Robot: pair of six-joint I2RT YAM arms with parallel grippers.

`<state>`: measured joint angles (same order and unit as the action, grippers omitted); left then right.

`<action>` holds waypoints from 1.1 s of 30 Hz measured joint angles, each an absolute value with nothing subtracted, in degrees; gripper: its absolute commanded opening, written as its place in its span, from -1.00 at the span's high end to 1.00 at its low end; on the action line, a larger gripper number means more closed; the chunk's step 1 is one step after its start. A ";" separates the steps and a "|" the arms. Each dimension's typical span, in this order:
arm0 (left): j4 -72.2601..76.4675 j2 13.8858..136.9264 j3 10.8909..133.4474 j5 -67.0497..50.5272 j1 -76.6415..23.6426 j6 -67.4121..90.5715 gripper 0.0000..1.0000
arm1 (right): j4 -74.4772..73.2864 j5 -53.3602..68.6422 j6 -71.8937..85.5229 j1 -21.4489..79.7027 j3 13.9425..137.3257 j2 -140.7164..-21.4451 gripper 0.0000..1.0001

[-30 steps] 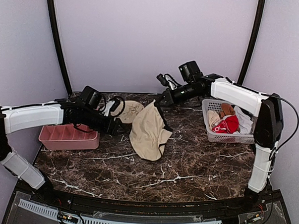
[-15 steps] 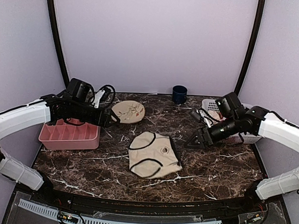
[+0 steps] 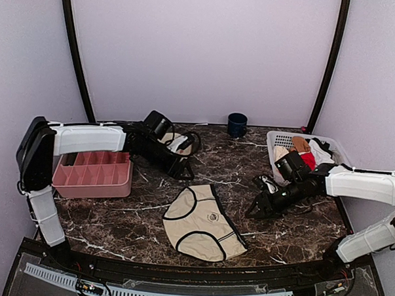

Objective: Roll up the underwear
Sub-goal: Adjust the underwear at the center of the board.

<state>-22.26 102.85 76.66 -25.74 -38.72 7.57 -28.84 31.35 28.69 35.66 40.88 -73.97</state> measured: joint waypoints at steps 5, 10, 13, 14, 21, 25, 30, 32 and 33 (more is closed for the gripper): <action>-24.10 117.60 88.68 -25.80 -40.80 5.06 -0.12 | -26.85 31.51 30.57 37.80 39.94 -77.49 0.24; -25.76 125.64 95.46 -24.08 -42.83 3.33 0.09 | -25.47 31.66 31.16 39.57 40.29 -79.18 0.28; -26.79 127.96 96.55 -21.15 -43.68 3.16 0.34 | -25.15 31.83 31.18 39.99 40.84 -80.42 0.29; -26.96 128.33 96.55 -20.05 -43.86 3.03 0.41 | -25.23 31.90 31.11 40.10 41.17 -80.93 0.30; -28.91 126.63 94.78 -9.61 -43.55 4.91 0.86 | -28.23 30.57 27.97 40.32 46.35 -84.38 0.37; -29.71 119.11 82.13 -4.16 -41.50 10.09 0.87 | -29.85 29.04 26.20 40.36 49.87 -85.69 0.38; -30.83 109.43 71.24 -5.91 -38.92 15.79 0.54 | -30.00 28.32 26.55 40.36 50.19 -86.35 0.28; -31.14 106.34 67.57 -8.10 -38.98 18.76 0.49 | -29.58 28.27 27.83 40.36 49.78 -86.56 0.21; -31.31 104.84 66.13 -9.06 -39.22 20.08 0.47 | -29.17 28.25 28.42 40.38 49.19 -86.59 0.20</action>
